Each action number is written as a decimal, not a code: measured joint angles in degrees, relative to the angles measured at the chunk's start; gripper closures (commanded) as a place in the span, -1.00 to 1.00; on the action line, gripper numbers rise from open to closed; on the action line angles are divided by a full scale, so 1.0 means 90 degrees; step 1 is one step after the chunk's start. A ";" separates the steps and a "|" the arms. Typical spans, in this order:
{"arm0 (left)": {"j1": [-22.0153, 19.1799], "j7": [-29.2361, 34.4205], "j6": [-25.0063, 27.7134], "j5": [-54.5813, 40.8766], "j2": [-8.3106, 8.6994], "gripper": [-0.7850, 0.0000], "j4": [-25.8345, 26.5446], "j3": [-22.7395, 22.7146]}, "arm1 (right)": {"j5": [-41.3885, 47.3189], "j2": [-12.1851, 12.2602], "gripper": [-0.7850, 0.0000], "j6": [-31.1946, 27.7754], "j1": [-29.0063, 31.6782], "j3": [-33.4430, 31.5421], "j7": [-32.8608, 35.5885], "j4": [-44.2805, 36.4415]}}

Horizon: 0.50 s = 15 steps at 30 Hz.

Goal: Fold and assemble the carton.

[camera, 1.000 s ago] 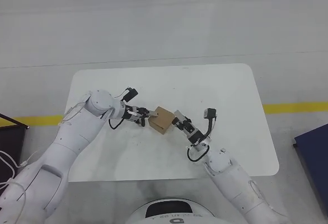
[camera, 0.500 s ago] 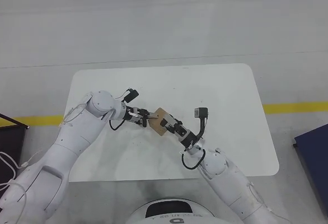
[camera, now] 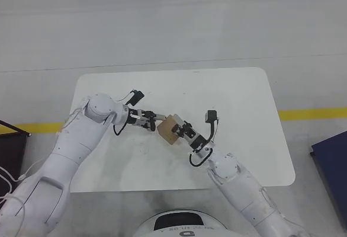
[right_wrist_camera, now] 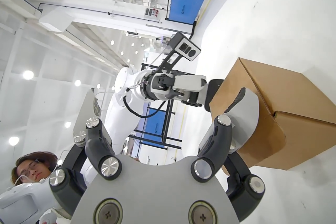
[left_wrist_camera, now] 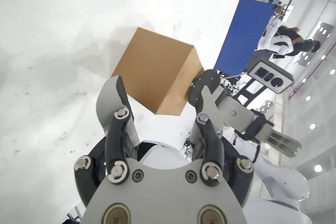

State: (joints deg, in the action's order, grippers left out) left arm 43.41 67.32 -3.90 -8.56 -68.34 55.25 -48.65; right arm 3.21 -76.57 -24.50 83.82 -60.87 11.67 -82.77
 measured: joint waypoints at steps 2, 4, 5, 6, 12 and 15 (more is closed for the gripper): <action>0.0027 -0.0008 0.0035 -0.0180 0.0032 -0.44 0.0007 -0.0158 | -0.0001 0.0003 -1.00 0.0076 0.0001 -0.0006 0.0048 -0.0018; 0.0069 -0.0059 0.0072 -0.0381 0.0051 -0.40 0.0011 -0.0295 | -0.0016 0.0005 -1.00 0.0164 -0.0006 -0.0005 0.0111 -0.0032; 0.0090 -0.0083 0.0098 -0.0461 0.0052 -0.35 0.0017 -0.0333 | -0.0026 0.0006 -1.00 0.0203 -0.0009 -0.0004 0.0133 -0.0038; 0.0120 -0.0121 0.0171 -0.0552 0.0049 -0.26 0.0038 -0.0365 | -0.0039 0.0006 -1.00 0.0252 -0.0014 -0.0003 0.0148 -0.0048; 0.0320 -0.0546 0.1006 -0.0996 -0.0051 -0.69 0.0155 -0.0360 | -0.0082 0.0011 -1.00 0.0334 0.0030 -0.0010 0.0181 -0.0137; 0.0287 -0.0770 0.1373 -0.0776 -0.0112 -0.67 0.0006 -0.0208 | -0.0166 0.0022 -1.00 0.0355 0.0095 -0.0026 0.0189 -0.0239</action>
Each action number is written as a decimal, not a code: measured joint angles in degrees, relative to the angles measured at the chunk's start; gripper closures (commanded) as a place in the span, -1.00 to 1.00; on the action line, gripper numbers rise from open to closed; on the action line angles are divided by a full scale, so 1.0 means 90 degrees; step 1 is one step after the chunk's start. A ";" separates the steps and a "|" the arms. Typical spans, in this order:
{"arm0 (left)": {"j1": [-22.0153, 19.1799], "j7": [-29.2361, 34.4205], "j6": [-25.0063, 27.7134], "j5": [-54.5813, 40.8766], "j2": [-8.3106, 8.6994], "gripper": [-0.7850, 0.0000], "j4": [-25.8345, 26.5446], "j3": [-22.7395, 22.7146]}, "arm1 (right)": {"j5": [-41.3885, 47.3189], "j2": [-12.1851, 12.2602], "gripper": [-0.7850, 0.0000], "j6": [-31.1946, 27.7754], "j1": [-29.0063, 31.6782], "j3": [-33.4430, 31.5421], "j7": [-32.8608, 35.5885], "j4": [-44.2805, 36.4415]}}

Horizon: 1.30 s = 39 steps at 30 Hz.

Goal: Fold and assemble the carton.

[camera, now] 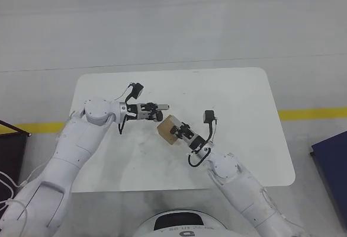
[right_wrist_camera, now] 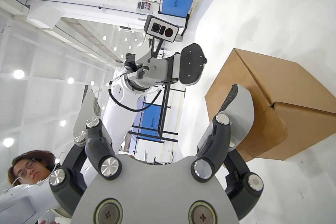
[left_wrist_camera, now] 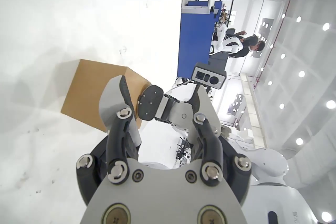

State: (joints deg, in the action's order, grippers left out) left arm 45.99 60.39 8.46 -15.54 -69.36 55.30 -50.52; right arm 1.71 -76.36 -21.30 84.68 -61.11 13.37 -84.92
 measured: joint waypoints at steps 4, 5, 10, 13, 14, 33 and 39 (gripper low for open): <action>-0.0081 -0.0033 0.0093 -0.0013 -0.0072 -0.69 -0.0223 0.0111 | -0.0102 0.0017 -1.00 0.0060 0.0112 -0.0051 -0.0071 -0.0161; -0.0097 -0.0011 0.0087 -0.0038 -0.0084 -0.67 -0.0267 0.0121 | -0.0116 0.0021 -1.00 0.0075 0.0137 -0.0068 -0.0088 -0.0193; -0.0072 0.0226 0.0007 -0.0346 -0.0111 -0.48 -0.0479 0.0077 | -0.0165 0.0043 -1.00 0.0041 0.0248 -0.0144 -0.0097 -0.0315; 0.0032 0.0344 0.0014 -0.0463 -0.0095 -0.47 -0.0498 0.0019 | -0.0193 0.0052 -1.00 -0.0040 0.0278 -0.0165 -0.0071 -0.0325; 0.0069 0.0377 0.0006 -0.0508 -0.0090 -0.46 -0.0486 -0.0001 | -0.0194 0.0053 -1.00 -0.0051 0.0281 -0.0171 -0.0066 -0.0318; 0.0546 0.0725 0.0204 0.0488 0.0112 -0.60 0.0424 -0.0054 | -0.0309 0.0156 -1.00 -0.0833 0.0684 -0.0624 -0.0179 -0.0480; 0.0570 0.0399 0.0263 0.1416 0.0174 -0.51 0.0732 0.0041 | -0.0291 0.0186 -1.00 -0.1007 0.0835 -0.0754 -0.0219 -0.0527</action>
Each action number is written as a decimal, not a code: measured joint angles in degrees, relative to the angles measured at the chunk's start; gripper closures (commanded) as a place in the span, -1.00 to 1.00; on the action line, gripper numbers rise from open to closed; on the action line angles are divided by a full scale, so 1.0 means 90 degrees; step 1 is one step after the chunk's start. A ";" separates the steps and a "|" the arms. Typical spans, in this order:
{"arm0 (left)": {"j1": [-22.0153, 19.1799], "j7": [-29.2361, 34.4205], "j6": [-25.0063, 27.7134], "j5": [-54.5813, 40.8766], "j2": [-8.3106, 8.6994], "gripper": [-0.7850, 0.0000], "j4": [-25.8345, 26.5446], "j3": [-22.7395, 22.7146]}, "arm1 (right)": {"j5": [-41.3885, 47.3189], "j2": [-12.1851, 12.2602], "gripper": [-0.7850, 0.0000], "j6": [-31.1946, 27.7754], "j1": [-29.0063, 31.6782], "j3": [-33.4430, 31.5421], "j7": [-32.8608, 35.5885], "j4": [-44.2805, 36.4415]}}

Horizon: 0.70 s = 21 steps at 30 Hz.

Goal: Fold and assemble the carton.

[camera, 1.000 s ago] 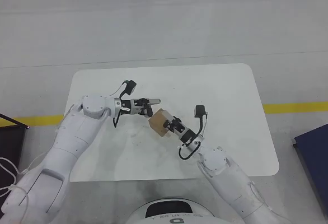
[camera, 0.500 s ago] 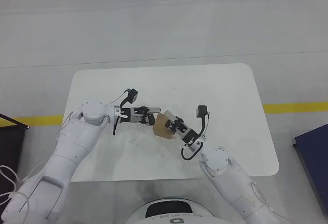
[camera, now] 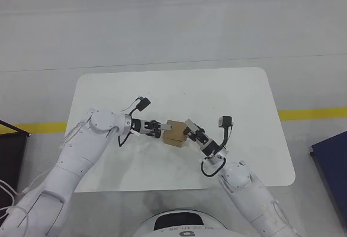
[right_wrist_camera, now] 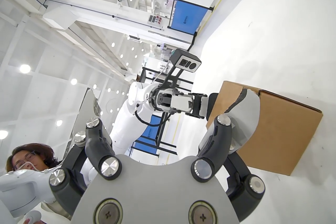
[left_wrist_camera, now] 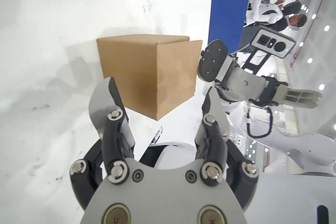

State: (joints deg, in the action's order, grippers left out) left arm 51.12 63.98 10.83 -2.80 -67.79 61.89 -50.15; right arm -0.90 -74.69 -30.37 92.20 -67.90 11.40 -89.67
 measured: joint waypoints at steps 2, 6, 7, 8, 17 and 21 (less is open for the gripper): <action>-0.0006 -0.0159 0.0059 0.0423 0.0017 -0.44 0.0090 0.0065 | -0.0022 0.0010 -1.00 -0.0165 0.0073 -0.0049 -0.0056 -0.0042; 0.0052 -0.0308 0.0055 0.0883 0.0031 -0.30 0.0200 0.0145 | -0.0116 0.0031 -1.00 -0.0348 0.0206 -0.0127 -0.0120 -0.0088; 0.0063 -0.0314 0.0041 0.0881 0.0030 -0.24 0.0208 0.0150 | -0.0132 0.0034 -1.00 -0.0349 0.0221 -0.0129 -0.0120 -0.0084; 0.0070 -0.0316 0.0028 0.0871 0.0028 -0.24 0.0214 0.0154 | -0.0144 0.0035 -1.00 -0.0346 0.0231 -0.0127 -0.0118 -0.0077; 0.0070 -0.0303 -0.0097 0.0835 -0.0001 -0.06 0.0293 0.0216 | -0.0259 0.0033 -1.00 -0.0215 0.0175 -0.0066 -0.0136 0.0077; 0.0063 -0.0309 -0.0124 0.0827 -0.0008 -0.01 0.0291 0.0226 | -0.0366 0.0024 -1.00 -0.0079 0.0097 -0.0053 -0.0245 0.0198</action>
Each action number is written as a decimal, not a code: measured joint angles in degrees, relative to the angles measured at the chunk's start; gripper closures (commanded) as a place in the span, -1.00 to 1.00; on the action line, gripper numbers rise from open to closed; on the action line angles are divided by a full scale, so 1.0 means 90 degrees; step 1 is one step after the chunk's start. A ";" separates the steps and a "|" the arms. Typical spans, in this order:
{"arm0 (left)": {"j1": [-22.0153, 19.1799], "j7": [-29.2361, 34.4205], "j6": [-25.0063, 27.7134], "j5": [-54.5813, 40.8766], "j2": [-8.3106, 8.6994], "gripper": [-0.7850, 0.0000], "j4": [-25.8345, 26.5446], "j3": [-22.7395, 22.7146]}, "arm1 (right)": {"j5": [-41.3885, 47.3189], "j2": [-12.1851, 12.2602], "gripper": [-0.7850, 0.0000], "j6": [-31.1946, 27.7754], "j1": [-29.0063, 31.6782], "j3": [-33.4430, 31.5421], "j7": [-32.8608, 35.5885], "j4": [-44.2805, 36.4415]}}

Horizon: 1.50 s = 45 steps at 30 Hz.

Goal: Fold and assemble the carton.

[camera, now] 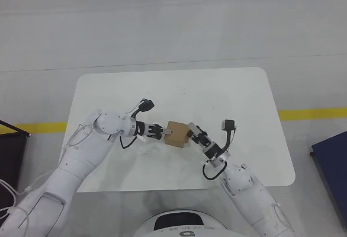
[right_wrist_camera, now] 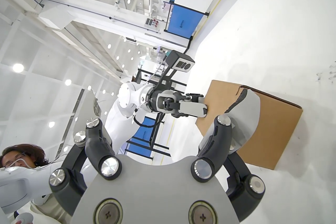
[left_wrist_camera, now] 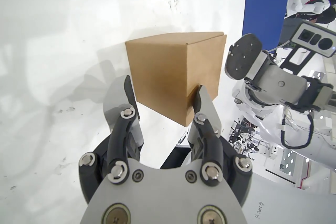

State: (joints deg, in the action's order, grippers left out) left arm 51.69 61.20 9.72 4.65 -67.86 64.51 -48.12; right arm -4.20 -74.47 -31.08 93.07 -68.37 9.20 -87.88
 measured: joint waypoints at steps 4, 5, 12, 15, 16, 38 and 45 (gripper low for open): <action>0.0001 -0.0002 -0.0023 -0.0020 -0.0008 0.08 0.0001 0.0011 | -0.0165 -0.0007 -1.00 0.0118 -0.0056 0.0038 -0.0072 0.0069; 0.0001 -0.0003 -0.0026 -0.0028 -0.0011 0.08 0.0004 0.0015 | -0.0188 -0.0009 -1.00 0.0137 -0.0066 0.0046 -0.0090 0.0076; -0.0009 -0.0027 -0.0039 -0.0084 -0.0029 0.06 0.0002 0.0027 | -0.0258 -0.0016 -1.00 0.0325 -0.0156 0.0131 0.0025 0.0140; -0.0023 -0.0035 -0.0039 -0.0089 -0.0038 0.05 -0.0008 0.0038 | -0.0250 -0.0019 -1.00 0.0353 -0.0202 0.0174 0.0096 0.0161; -0.0027 -0.0036 -0.0036 -0.0089 -0.0040 0.05 -0.0010 0.0042 | -0.0243 -0.0020 -1.00 0.0358 -0.0215 0.0183 0.0112 0.0170; -0.0086 0.0037 -0.0001 -0.0032 -0.0062 0.07 -0.0088 0.0073 | -0.0145 -0.0034 -1.00 0.0559 -0.0365 0.0320 0.0265 0.0207; -0.0120 0.0080 0.0077 -0.0153 -0.0058 -1.00 -0.0135 0.0002 | -0.0216 -0.0042 -1.00 0.0587 -0.0408 0.0350 0.0176 0.0139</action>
State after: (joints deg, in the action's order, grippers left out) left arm 50.61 61.92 10.41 3.27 -68.38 63.29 -48.10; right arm -6.15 -74.84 -25.80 89.40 -65.22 10.78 -86.63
